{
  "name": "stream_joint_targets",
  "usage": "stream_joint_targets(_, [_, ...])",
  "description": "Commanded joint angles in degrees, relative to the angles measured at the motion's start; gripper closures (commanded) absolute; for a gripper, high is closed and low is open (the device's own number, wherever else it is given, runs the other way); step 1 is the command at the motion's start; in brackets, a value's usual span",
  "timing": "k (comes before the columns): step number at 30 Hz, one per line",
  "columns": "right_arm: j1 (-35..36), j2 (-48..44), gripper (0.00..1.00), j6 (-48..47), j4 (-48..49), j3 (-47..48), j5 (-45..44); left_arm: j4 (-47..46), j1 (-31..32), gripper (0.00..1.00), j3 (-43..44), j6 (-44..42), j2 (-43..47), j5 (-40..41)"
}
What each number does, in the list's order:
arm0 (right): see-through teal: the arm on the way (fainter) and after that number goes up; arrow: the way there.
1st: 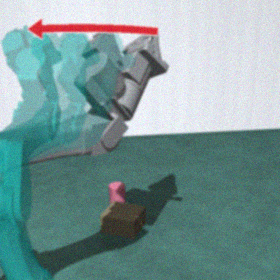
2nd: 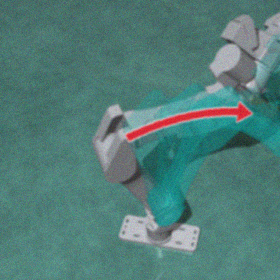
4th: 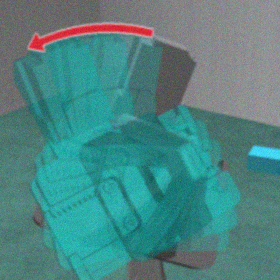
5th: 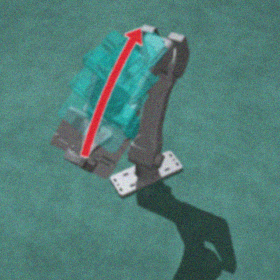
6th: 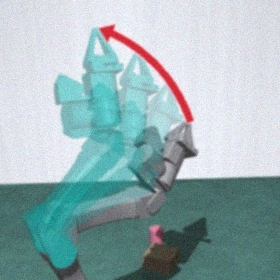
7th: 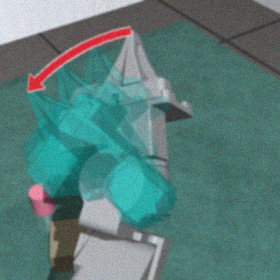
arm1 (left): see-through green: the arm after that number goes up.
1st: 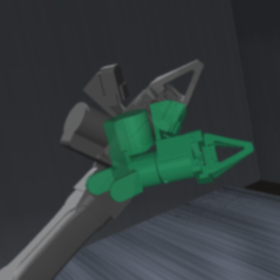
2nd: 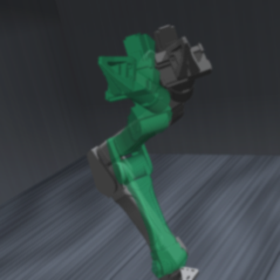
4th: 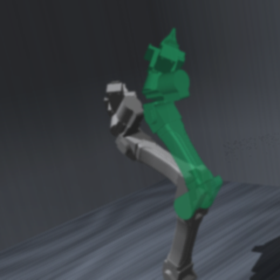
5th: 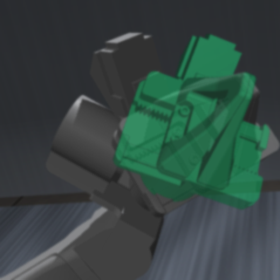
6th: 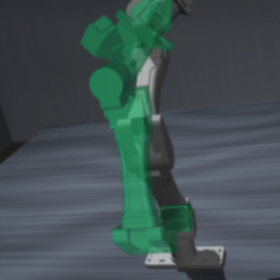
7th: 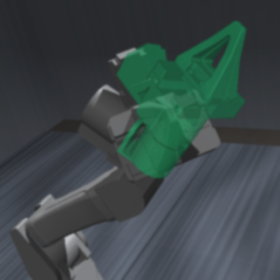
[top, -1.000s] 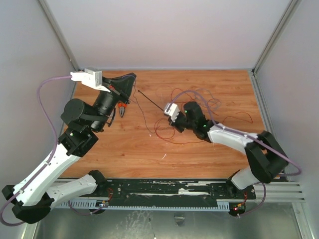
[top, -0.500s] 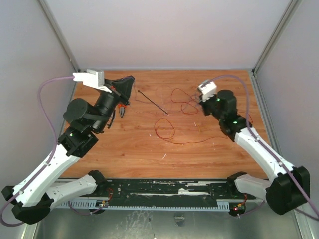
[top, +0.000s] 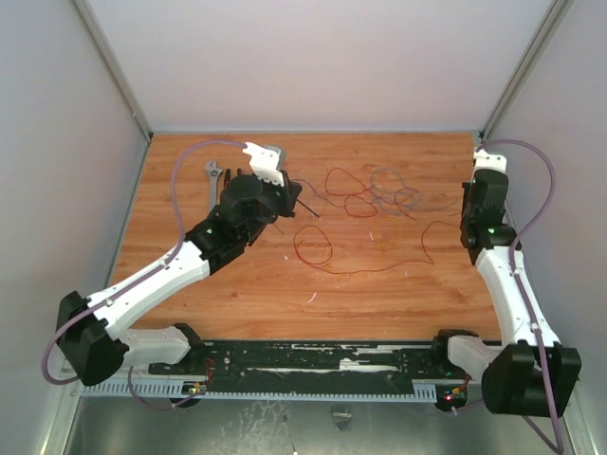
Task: Zip-tie the wires
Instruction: Straighten the cable at the center of the board.
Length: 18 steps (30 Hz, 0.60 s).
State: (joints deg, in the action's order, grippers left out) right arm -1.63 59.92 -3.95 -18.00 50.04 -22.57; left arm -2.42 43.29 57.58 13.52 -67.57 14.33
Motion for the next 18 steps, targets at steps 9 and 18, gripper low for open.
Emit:
stream_joint_targets(9, [-6.52,2.85,1.00,5.48,5.39,-5.57,-6.16,-5.97,-0.13,1.00,-6.63,5.17,-6.99,-2.50])
stream_joint_targets(18, [-6.53,0.77,1.00,10.98,14.88,-15.59,-6.54,-13.56,-0.16,1.00,-15.82,12.19,-9.03,1.94])
